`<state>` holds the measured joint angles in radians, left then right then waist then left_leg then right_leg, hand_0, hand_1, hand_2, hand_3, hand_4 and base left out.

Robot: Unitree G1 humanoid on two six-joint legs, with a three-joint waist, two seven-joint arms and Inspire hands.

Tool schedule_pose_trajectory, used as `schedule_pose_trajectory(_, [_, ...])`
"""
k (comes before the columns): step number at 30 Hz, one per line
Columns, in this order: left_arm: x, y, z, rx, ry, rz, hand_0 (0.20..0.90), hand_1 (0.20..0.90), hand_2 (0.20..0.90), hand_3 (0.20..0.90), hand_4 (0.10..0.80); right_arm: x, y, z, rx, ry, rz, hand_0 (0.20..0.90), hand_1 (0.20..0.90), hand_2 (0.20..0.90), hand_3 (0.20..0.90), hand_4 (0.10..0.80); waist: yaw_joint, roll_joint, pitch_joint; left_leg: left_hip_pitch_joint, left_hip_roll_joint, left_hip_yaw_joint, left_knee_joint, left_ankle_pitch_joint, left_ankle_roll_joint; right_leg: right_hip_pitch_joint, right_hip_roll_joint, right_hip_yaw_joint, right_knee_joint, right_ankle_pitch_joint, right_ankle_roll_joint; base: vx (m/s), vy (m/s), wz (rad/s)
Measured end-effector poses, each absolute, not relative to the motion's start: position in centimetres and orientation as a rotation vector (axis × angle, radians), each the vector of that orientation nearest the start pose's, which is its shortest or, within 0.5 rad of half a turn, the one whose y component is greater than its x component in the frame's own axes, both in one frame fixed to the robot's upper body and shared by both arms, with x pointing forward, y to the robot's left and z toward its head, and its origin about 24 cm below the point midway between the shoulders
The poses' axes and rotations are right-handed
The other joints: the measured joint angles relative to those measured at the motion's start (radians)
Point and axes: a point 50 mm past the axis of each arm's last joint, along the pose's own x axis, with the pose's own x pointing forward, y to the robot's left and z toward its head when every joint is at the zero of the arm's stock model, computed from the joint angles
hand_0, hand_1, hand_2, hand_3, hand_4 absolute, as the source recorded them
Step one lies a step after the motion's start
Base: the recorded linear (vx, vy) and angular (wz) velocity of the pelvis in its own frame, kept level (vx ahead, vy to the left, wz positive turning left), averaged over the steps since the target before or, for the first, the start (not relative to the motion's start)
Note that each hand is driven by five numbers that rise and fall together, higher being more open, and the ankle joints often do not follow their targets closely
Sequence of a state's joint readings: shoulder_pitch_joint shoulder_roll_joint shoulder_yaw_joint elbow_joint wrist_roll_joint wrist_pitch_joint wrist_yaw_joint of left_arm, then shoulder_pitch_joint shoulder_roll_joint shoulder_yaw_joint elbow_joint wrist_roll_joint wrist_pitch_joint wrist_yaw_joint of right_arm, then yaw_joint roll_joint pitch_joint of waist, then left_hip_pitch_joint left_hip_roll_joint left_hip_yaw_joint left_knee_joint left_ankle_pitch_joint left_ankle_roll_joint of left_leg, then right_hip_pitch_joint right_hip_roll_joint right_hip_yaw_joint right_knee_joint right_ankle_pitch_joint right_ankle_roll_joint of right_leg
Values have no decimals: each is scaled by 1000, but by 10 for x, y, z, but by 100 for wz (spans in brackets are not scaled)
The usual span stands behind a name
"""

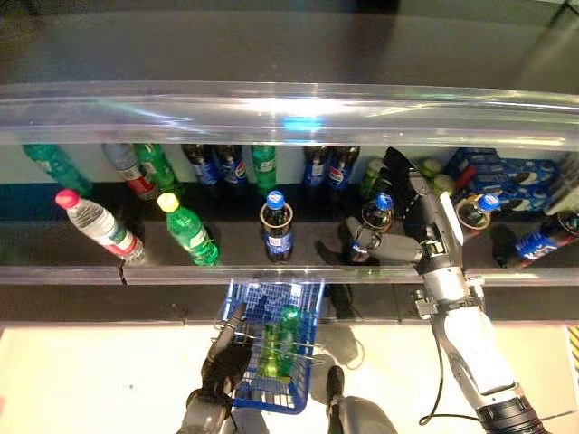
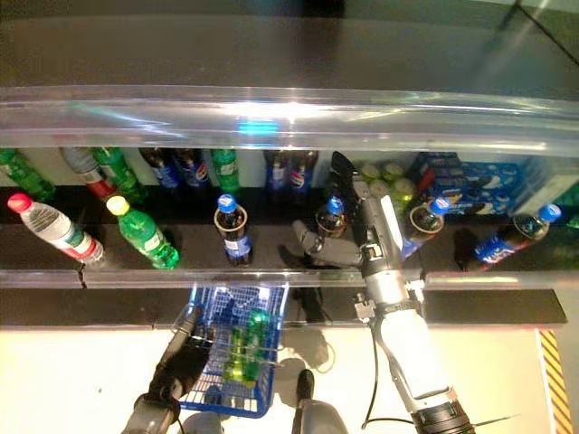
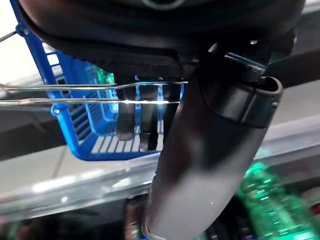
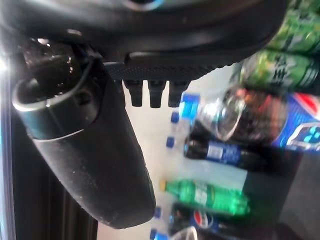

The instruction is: Pick up the drink and place into the basket.

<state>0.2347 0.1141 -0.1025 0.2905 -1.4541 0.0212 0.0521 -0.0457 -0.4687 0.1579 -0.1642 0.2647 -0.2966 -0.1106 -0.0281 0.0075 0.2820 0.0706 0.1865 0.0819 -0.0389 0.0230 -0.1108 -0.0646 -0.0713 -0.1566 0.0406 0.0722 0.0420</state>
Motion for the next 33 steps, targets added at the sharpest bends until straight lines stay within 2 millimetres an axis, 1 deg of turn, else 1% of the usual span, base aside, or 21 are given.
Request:
schedule_pose_trajectory(2, [169,166,-74,-1303,500,378,300,300,300,200,100,248,-182,119,-135,-434,131,900,900,900,900,800,-9,7,0,23,-1,10,-13,4,-5,19,0,4,-16,5,0,66,134,-7])
schedule_pose_trajectory(3, [170,167,-74,-1302,498,379,300,300,300,200,100,247,-182,117,-135,-429,130,900,900,900,900,800,-9,8,0,32,-2,14,-15,7,-11,30,0,5,-28,9,3,44,83,-8])
schedule_pose_trajectory(4, [170,168,-74,-1301,496,381,300,300,300,200,100,246,-182,116,-138,-424,129,900,900,900,900,800,-9,11,-1,40,-4,17,-18,7,-12,40,-1,6,-38,12,6,38,78,-9])
schedule_pose_trajectory(8, [169,184,-72,-1287,449,429,300,300,300,200,100,246,-182,116,-144,-425,129,900,900,900,900,800,-9,15,-2,62,-16,26,-40,7,-12,63,-5,30,-82,32,17,16,36,-11])
schedule_pose_trajectory(12, [169,200,-70,-1240,417,458,300,300,300,200,100,244,-184,114,-155,-421,94,900,900,900,900,800,-17,17,-2,80,-28,25,-44,4,-12,81,-18,33,-85,34,29,-1,-22,1])
schedule_pose_trajectory(16, [168,207,-68,-1216,392,477,300,300,300,200,100,244,-185,113,-161,-421,78,900,900,900,900,800,-25,16,-3,87,-38,28,-44,1,-10,97,-26,38,-107,43,36,3,-59,-2])
schedule_pose_trajectory(19, [165,210,-69,-1214,387,495,300,300,300,200,100,244,-187,114,-156,-422,49,900,900,900,900,800,-28,16,-3,90,-38,44,-44,0,-10,94,-24,53,-114,48,39,-21,-69,-13])
schedule_pose_trajectory(23, [166,208,-69,-1211,388,487,300,300,300,200,100,243,-190,113,-147,-421,-3,900,900,900,900,800,-32,17,-3,75,-38,45,-35,0,-9,83,-25,53,-112,51,36,-105,-37,-1])
schedule_pose_trajectory(25, [169,204,-68,-1209,383,474,300,300,300,200,100,244,-191,115,-144,-430,-33,900,900,900,900,800,-30,19,-2,28,-43,44,-7,-3,-5,43,-31,52,-95,52,36,-221,-1,4])
schedule_pose_trajectory(27, [175,195,-67,-1226,391,444,300,300,300,200,100,247,-192,118,-143,-447,-61,900,900,900,900,800,-31,27,5,-30,-52,42,21,-4,-4,-9,-38,52,-76,59,32,-253,20,3])
schedule_pose_trajectory(29, [182,184,-65,-1239,407,398,300,300,300,200,100,252,-193,121,-144,-460,-85,900,900,900,900,800,-32,39,25,-65,-59,40,44,-5,-1,-42,-45,55,-57,60,33,-160,29,1])
schedule_pose_trajectory(31, [192,174,-60,-1241,410,344,300,300,300,200,100,256,-195,125,-141,-476,-112,900,900,900,900,800,-35,49,69,-76,-63,40,60,-7,1,-52,-51,58,-43,58,38,-84,49,-1])
schedule_pose_trajectory(33, [198,168,-57,-1240,402,316,300,300,300,200,100,257,-195,128,-135,-490,-128,900,900,900,900,800,-45,60,96,-96,-66,40,76,-10,6,-73,-52,61,-29,58,38,-62,60,-3])
